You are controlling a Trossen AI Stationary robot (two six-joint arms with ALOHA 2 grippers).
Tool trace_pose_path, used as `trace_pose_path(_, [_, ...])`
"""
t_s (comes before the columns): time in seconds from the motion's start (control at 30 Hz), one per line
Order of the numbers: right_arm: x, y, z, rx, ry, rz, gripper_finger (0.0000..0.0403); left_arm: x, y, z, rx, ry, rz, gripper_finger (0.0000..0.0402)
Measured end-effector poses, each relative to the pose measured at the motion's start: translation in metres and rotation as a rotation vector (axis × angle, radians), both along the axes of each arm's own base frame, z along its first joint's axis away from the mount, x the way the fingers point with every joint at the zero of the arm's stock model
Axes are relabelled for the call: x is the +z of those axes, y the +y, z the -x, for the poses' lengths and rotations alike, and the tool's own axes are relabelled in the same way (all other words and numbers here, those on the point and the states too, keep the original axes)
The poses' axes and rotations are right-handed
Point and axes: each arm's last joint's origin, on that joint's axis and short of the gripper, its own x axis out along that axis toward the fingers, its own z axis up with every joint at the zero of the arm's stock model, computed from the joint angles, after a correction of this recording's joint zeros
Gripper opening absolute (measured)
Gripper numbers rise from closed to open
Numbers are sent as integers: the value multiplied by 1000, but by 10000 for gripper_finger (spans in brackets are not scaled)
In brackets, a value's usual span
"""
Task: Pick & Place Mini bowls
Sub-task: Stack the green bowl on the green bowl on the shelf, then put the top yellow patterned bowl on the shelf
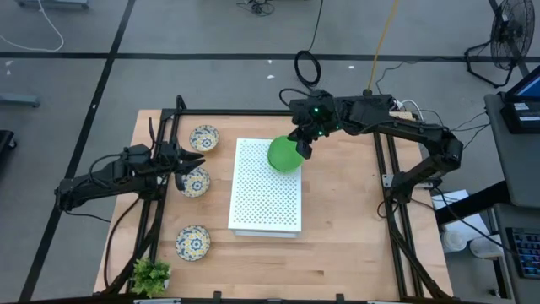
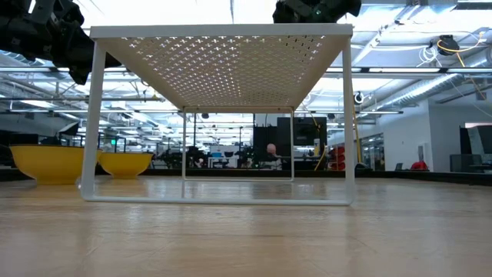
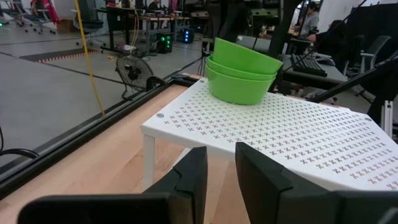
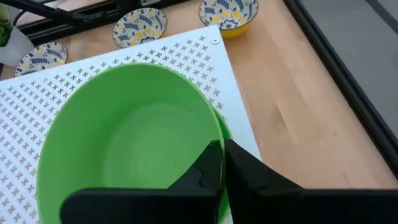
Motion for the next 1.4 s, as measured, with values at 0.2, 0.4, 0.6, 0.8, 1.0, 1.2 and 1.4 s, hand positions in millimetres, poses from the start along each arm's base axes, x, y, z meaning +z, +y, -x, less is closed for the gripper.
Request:
trace_pose_path(0.2, [-1,0,-2,4,-33,16,32,0,0,0,0,0,0,88])
trace_pose_path(0.4, [0,-1,-3,13,-48,35,82,0,0,0,0,0,0,88])
trace_pose_path(0.6, [18,0,-2,13,-173,89,135,0,0,0,0,0,0,88])
trace_pose_path(0.8, [48,12,16,26,-296,138,164,0,0,0,0,0,0,88])
trace_pose_path(1.0, [47,59,50,219,-248,48,166,0,0,0,0,0,0,88])
trace_pose_path(1.2, [-15,113,85,419,-368,36,154,0,0,0,0,0,0,88])
trace_pose_path(1.4, [-83,124,122,317,-469,183,145,0,0,0,0,0,0,88])
